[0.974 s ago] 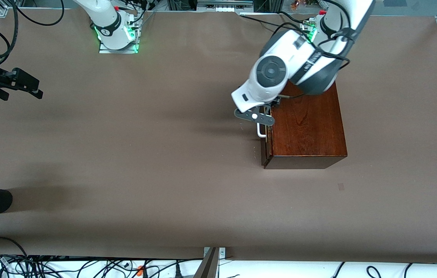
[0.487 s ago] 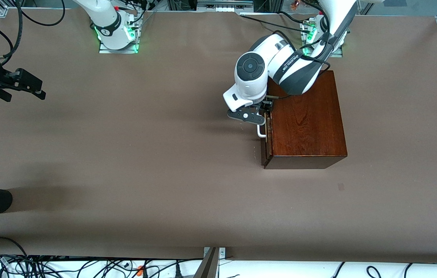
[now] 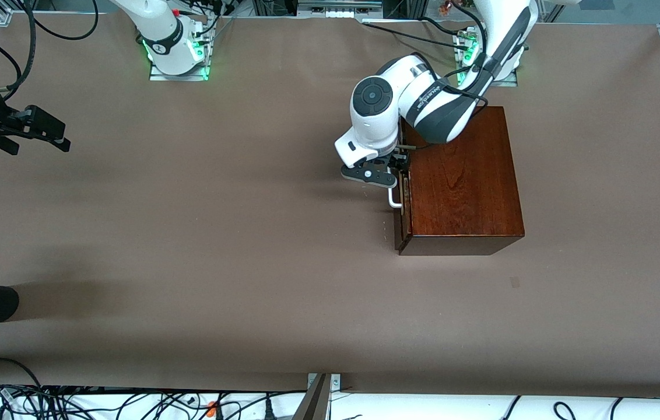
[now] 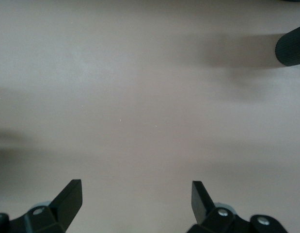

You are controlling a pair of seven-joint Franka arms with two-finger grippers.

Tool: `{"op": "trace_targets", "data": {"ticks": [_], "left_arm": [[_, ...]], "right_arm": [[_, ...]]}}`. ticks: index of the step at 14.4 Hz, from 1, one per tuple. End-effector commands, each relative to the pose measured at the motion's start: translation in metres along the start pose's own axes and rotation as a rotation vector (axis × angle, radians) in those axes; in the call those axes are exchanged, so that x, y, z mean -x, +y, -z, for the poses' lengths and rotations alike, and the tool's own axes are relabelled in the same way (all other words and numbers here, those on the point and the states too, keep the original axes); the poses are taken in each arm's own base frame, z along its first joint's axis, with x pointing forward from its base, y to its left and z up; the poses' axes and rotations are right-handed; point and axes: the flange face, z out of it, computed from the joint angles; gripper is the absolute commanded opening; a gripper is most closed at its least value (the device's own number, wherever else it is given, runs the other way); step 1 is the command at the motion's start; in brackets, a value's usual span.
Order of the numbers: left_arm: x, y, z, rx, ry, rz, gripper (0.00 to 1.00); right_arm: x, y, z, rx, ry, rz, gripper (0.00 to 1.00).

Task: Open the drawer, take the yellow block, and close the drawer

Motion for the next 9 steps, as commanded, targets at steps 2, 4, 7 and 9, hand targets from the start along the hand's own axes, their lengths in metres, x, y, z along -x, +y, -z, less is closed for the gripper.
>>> {"op": "trace_targets", "data": {"ticks": [2, 4, 7, 9], "left_arm": [[0.0051, -0.0009, -0.0206, -0.017, -0.001, 0.008, 1.00], [0.0065, 0.0035, -0.0191, -0.017, 0.002, 0.002, 1.00], [0.0077, 0.0062, -0.0208, -0.019, 0.001, 0.001, 1.00], [0.0078, 0.0052, -0.0217, -0.021, -0.002, 0.002, 1.00]], "right_arm": [[-0.0017, 0.0005, 0.0051, -0.003, 0.009, -0.001, 1.00], [-0.0017, 0.0005, 0.0051, -0.003, 0.009, -0.001, 1.00], [-0.0017, 0.0005, 0.0051, -0.003, 0.009, -0.001, 1.00], [-0.0018, 0.0005, 0.0052, -0.003, 0.011, -0.001, 1.00]]}}
